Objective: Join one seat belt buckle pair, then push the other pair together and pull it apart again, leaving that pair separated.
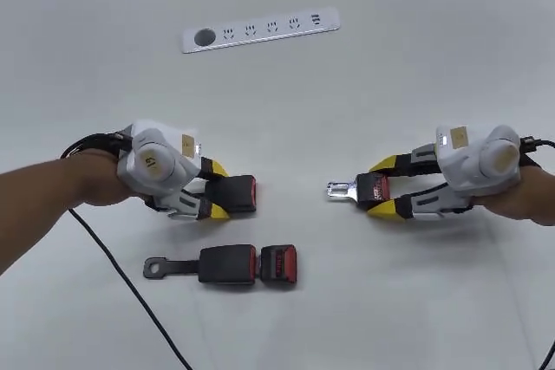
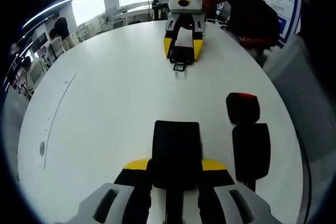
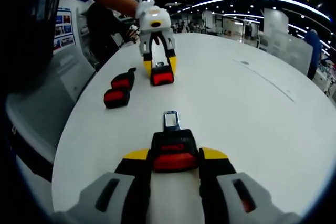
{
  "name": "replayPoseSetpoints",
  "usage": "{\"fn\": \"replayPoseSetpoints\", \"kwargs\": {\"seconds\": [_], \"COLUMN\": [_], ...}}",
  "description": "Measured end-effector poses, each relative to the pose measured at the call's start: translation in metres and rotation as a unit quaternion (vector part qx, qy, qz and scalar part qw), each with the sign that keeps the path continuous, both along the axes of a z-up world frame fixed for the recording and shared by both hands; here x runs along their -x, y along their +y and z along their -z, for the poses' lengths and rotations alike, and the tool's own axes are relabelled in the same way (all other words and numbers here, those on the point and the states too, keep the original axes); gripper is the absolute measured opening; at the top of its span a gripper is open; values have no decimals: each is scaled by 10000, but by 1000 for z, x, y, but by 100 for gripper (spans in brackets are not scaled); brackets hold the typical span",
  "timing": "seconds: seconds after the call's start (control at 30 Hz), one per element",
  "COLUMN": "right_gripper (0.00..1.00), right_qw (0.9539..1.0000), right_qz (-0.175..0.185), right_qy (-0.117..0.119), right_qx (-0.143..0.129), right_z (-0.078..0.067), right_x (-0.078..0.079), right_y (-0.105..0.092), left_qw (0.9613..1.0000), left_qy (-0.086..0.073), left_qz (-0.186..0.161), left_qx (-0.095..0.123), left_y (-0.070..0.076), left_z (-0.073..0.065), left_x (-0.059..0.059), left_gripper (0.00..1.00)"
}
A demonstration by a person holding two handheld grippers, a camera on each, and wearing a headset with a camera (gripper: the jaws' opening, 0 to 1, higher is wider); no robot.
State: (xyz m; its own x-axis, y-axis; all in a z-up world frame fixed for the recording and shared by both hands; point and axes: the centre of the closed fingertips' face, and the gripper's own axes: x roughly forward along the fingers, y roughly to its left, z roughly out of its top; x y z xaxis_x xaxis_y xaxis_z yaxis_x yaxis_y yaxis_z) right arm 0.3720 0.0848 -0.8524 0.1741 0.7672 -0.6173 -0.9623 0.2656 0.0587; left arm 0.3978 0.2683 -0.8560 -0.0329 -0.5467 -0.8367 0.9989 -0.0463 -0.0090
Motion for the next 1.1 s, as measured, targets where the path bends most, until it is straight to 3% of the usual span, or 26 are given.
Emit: {"fn": "replayPoseSetpoints", "kwargs": {"seconds": [0.37, 0.73, 1.1], "right_gripper": [37, 37, 37], "right_qw": [9999, 9992, 9989], "right_qz": [-35, -173, -191], "right_qy": [26, 29, 51], "right_qx": [-138, -360, -419], "right_z": [0, 0, 1], "right_x": [-3, -5, -7], "right_y": [19, 53, 68], "left_qw": [10000, 10000, 10000], "left_qy": [-6, 0, 5], "left_qz": [21, 11, 6], "left_qx": [-57, -65, -42], "left_y": [-1, -3, -3], "left_z": [1, 0, 1], "left_x": [0, 1, 0], "left_gripper": [35, 35, 35]}}
